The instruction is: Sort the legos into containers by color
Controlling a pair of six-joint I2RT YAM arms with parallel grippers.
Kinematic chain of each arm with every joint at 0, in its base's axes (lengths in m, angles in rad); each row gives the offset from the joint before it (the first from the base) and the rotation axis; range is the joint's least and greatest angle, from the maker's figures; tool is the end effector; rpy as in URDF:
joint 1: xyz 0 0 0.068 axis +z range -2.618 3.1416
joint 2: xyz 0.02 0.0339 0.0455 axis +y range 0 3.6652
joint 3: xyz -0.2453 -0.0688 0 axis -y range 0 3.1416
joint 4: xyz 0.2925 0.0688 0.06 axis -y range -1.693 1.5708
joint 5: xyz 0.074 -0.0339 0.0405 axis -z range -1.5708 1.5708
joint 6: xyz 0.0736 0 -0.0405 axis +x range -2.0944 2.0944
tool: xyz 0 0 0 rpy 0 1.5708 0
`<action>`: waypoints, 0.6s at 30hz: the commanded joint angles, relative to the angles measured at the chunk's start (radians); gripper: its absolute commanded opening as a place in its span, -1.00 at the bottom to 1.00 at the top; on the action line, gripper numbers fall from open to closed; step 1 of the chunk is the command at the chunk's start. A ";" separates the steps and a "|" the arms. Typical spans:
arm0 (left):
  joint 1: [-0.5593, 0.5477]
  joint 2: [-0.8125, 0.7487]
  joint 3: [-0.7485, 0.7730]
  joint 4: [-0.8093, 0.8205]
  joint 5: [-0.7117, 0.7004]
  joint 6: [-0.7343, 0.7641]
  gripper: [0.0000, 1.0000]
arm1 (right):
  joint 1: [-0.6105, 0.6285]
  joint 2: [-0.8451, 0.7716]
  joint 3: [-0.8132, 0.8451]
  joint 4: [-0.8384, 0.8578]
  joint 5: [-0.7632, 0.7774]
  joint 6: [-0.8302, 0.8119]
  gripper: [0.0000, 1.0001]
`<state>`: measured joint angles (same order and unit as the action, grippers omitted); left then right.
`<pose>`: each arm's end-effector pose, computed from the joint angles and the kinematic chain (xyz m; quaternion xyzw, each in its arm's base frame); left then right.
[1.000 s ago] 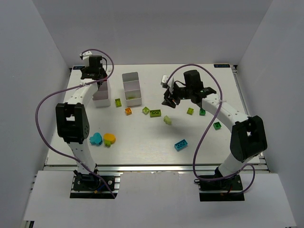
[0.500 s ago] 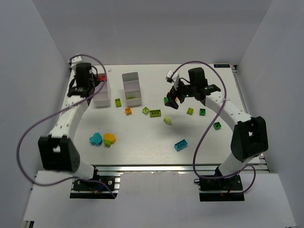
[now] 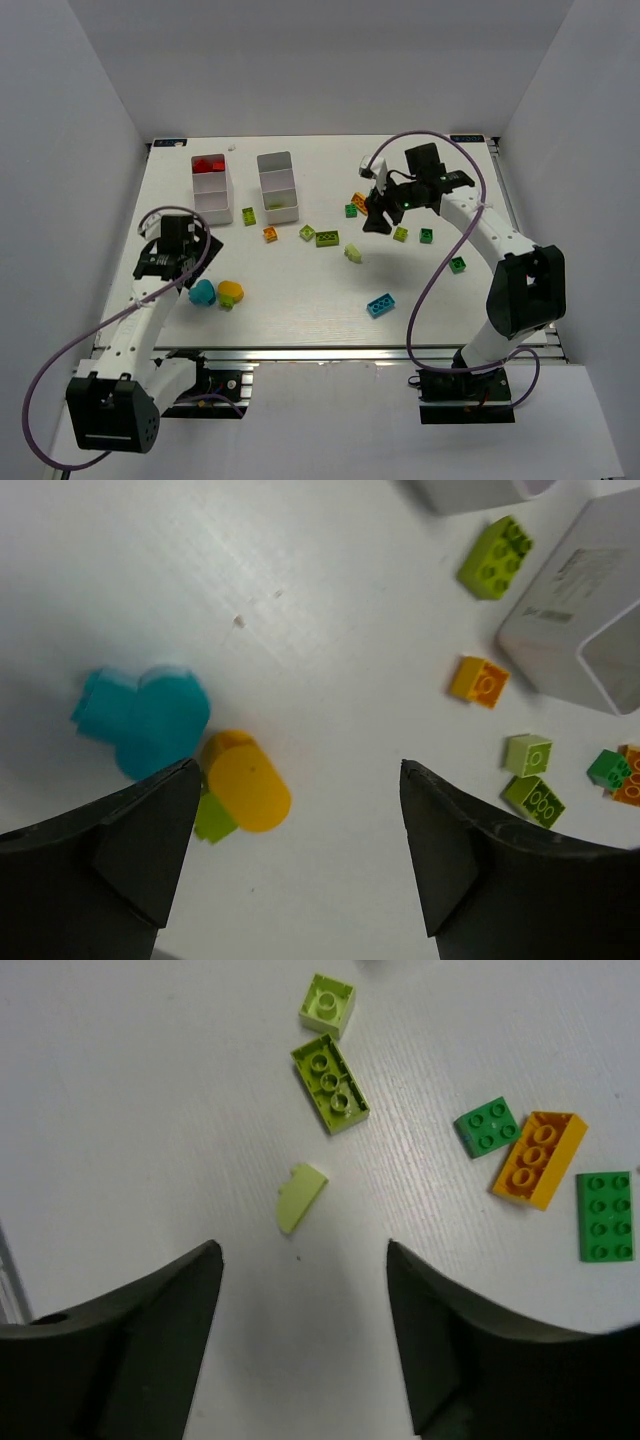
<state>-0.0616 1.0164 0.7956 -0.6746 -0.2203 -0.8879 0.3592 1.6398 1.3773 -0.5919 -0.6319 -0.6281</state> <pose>0.2810 -0.0012 0.2027 -0.4099 0.8443 -0.0583 0.3403 0.3803 0.1892 0.2397 -0.5177 0.7323 0.2437 0.3692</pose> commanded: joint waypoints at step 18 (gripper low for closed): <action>0.002 -0.172 -0.033 -0.136 0.067 -0.002 0.78 | -0.019 0.117 0.013 0.118 0.170 0.309 0.78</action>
<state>-0.0616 0.9081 0.7547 -0.8806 -0.1982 -1.0321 0.3466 1.7889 1.3777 -0.5163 -0.5198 -0.4267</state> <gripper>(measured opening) 0.895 0.889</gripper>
